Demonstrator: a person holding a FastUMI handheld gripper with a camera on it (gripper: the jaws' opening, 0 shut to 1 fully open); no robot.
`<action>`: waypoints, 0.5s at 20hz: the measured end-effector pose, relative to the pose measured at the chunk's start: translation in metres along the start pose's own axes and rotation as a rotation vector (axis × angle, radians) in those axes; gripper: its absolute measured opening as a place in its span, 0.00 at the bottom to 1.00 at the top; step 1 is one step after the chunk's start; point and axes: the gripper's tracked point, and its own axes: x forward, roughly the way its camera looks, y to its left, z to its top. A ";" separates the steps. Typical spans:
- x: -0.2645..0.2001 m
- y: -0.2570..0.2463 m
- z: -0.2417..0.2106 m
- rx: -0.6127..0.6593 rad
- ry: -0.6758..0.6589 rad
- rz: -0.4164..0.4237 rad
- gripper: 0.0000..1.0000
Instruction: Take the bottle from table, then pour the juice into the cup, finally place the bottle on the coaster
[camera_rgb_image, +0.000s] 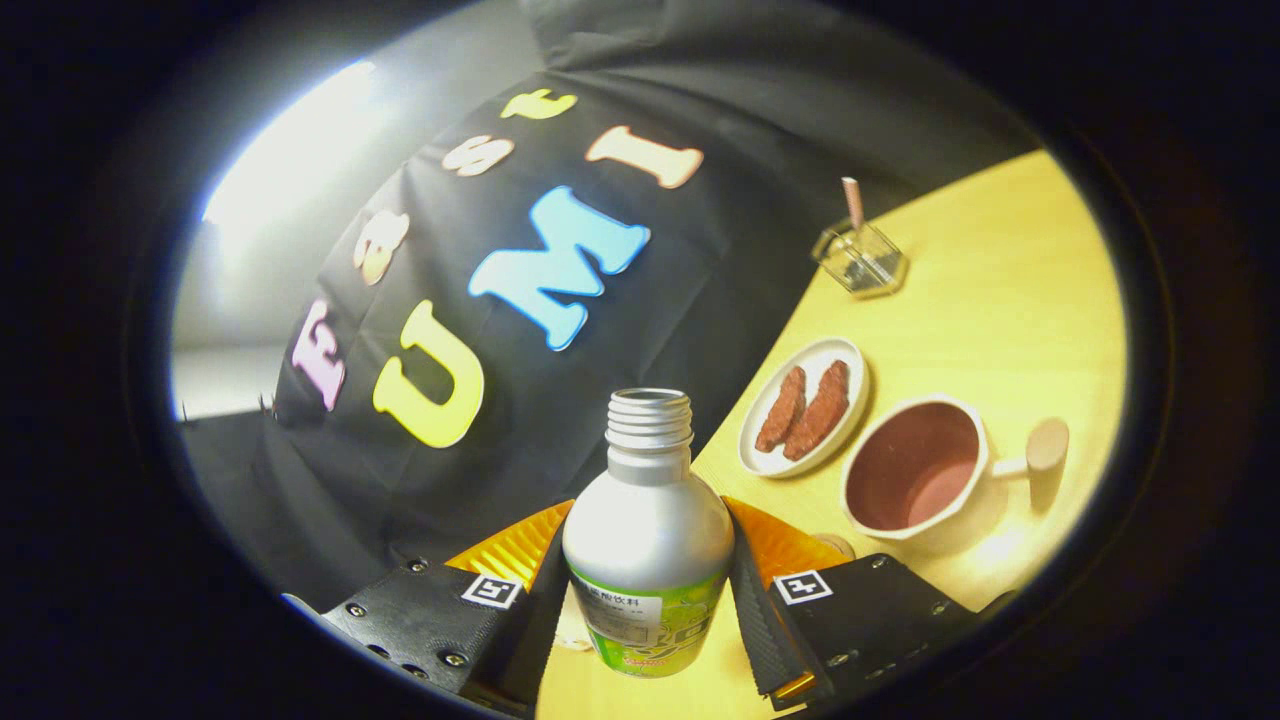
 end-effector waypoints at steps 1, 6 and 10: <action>-0.001 0.004 0.002 -0.067 -0.009 0.001 0.76; -0.001 0.022 0.019 -0.358 -0.091 0.020 0.77; 0.000 0.033 0.023 -0.609 -0.141 -0.001 0.77</action>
